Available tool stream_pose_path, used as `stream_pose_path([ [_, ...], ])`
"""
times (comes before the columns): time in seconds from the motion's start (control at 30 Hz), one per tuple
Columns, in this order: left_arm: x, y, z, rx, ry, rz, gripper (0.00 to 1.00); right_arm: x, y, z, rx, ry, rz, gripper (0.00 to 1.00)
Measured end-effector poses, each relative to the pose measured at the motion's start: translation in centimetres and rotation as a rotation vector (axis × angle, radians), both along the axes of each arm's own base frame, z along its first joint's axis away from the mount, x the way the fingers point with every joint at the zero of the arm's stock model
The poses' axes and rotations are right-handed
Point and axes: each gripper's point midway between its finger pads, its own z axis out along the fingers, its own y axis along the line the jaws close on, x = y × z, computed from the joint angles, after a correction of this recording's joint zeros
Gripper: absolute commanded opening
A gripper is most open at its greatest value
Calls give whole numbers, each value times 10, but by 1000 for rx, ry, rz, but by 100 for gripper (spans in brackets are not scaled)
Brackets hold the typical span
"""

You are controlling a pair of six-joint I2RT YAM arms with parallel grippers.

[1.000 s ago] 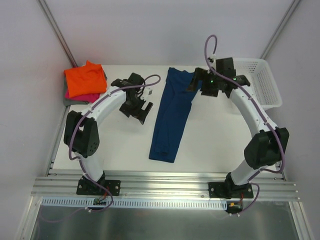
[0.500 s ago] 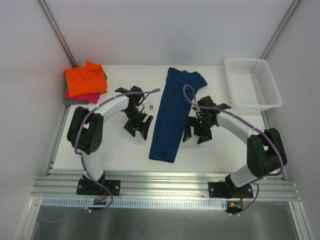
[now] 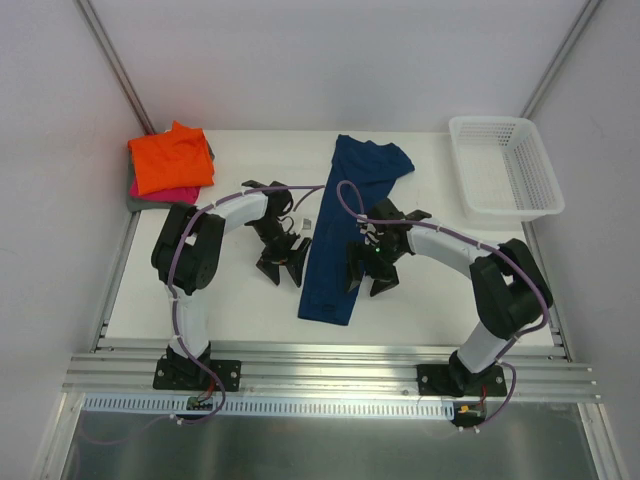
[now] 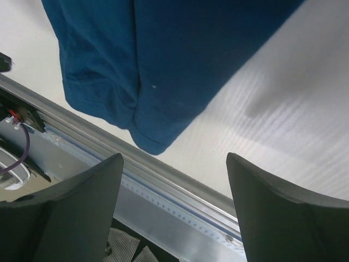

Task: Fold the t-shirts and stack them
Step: Grab the bottom of the folded rectangular tshirt with both arms

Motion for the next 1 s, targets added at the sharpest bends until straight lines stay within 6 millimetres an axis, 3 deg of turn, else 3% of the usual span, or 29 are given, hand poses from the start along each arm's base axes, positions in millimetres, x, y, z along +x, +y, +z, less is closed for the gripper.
stream_pose_path([
  [0.2,-3,-7,-7,-20,66,22,71,8,18,-12,4,32,17,78],
  [0.47,-6,-14,-4,-56,100,42,69,-2,30,-14,12,55,47,78],
  [0.8,-7,-16,-2,-61,113,54,68,-26,19,-29,-13,140,21,80],
  [1.0,-9,-19,-7,-73,141,62,60,-25,21,-29,11,149,0,75],
])
